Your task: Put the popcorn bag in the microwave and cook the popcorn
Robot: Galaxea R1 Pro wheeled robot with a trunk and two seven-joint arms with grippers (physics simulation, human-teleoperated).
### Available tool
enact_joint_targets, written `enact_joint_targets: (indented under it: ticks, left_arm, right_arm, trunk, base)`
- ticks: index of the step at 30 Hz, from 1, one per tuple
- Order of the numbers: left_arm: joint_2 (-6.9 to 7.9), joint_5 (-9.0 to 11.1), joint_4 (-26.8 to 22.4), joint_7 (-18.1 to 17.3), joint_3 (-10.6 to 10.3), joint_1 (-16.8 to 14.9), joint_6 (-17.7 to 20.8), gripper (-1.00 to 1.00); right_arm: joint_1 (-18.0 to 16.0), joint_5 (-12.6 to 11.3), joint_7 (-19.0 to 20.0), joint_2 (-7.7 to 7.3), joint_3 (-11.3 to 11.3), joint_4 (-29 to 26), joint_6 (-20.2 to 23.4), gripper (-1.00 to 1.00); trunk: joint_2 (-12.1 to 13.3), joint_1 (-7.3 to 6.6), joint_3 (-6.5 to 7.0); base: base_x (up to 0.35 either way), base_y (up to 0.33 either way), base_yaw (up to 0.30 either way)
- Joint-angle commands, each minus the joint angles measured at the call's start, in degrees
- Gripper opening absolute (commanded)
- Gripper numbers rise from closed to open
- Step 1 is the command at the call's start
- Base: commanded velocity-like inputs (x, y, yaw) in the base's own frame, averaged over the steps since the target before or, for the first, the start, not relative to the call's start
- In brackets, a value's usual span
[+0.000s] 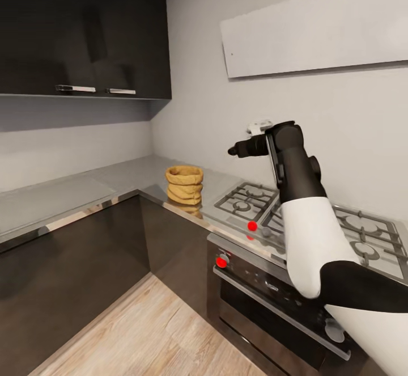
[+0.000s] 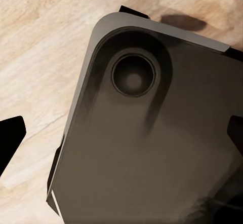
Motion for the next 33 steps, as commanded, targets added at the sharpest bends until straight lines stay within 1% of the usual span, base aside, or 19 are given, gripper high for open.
enact_joint_targets:
  ticks: [1, 5, 16, 29, 31, 33]
  left_arm:
    - [0.0, 0.18, -0.05, 0.04, -0.03, 0.01, -0.1, 1.0]
    - [0.0, 0.07, -0.05, 0.04, -0.19, -0.05, -0.1, 1.0]
    - [0.0, -0.03, -0.07, 0.04, -0.33, 0.01, -0.1, 1.0]
    - [0.0, -0.13, -0.07, 0.04, -0.25, -0.01, -0.1, 1.0]
    - [-0.06, 0.0, -0.07, 0.1, -0.03, 0.0, -0.1, 1.0]
    - [-0.08, 0.15, -0.07, 0.14, 0.08, 0.0, -0.1, 1.0]
  right_arm:
    - [-0.07, 0.53, 0.42, 0.07, -0.54, -0.08, 0.13, 1.0]
    - [-0.07, 0.43, 0.23, 0.07, -1.27, 0.16, 0.13, 1.0]
    - [-0.08, 0.62, -0.18, 0.07, -1.43, -0.33, 0.13, 1.0]
    - [-0.06, 0.62, -0.22, 0.07, -1.49, 0.41, 0.13, 1.0]
    - [-0.07, 0.6, -1.3, 0.07, -1.5, 0.7, 0.13, 1.0]
    - [-0.07, 0.55, -3.78, 0.07, -1.56, 1.24, 0.13, 1.0]
  trunk:
    - [-0.03, 0.0, -0.06]
    - [-0.03, 0.0, -0.06]
    - [-0.03, 0.0, -0.06]
    - [-0.03, 0.0, -0.06]
    - [-0.03, 0.0, -0.06]
    - [-0.03, 0.0, -0.06]
  base:
    - [0.0, 0.0, 0.0]
    - [0.0, 0.0, 0.0]
    - [0.0, 0.0, 0.006]
    - [0.0, 0.0, 0.252]
    - [0.0, 0.0, 0.274]
    - [0.0, 0.0, 0.274]
